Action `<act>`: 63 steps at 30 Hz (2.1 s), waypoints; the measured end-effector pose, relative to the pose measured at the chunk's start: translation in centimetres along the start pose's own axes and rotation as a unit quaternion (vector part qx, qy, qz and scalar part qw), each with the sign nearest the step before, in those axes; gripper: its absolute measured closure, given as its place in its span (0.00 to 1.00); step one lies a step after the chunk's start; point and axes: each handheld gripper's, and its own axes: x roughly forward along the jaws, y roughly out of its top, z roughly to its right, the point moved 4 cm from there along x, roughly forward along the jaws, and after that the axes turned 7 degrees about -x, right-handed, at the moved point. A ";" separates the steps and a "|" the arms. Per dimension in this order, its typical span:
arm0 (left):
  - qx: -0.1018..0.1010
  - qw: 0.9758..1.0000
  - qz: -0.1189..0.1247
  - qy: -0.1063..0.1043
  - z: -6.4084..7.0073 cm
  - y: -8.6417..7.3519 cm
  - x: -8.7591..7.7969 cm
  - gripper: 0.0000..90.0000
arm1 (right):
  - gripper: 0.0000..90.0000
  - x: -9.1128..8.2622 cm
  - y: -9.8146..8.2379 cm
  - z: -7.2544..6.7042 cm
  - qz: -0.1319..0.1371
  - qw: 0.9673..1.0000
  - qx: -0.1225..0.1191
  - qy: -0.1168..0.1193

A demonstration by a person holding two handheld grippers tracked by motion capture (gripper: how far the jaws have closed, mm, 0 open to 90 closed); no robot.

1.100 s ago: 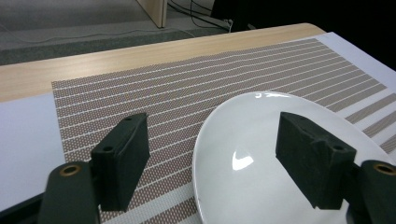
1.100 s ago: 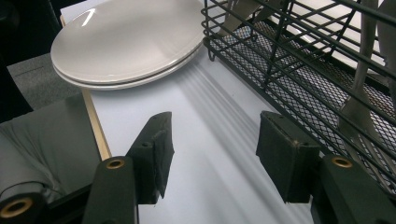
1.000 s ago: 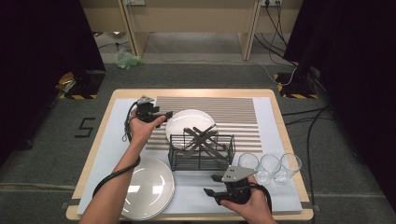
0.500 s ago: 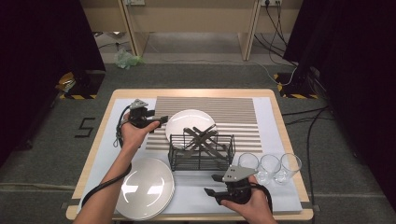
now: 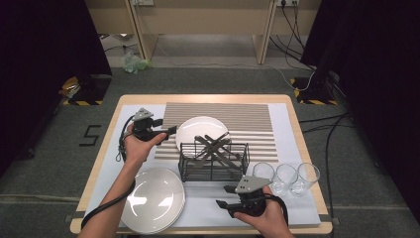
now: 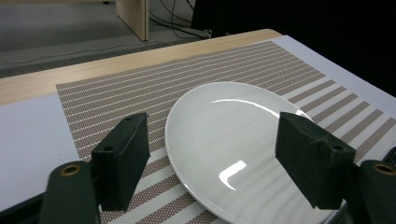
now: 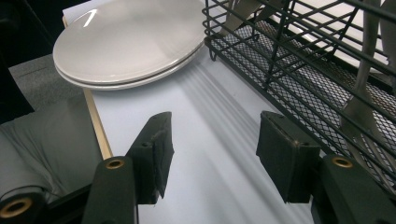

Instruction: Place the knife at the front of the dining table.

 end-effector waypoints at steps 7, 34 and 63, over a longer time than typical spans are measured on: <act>0.002 1.000 0.009 -0.009 0.8 0.0 -0.5 0.30 | 0.50 -0.1 -0.1 0.0 0.000 1.000 -0.001 0.001; 0.050 0.996 0.020 -0.064 5.8 0.0 -3.6 0.31 | 0.50 -0.2 -0.2 -0.1 -0.003 1.000 0.003 -0.007; 0.069 0.993 0.016 -0.096 8.2 -0.3 -4.4 0.32 | 0.51 -0.2 -0.2 -0.2 -0.003 1.000 -0.001 -0.006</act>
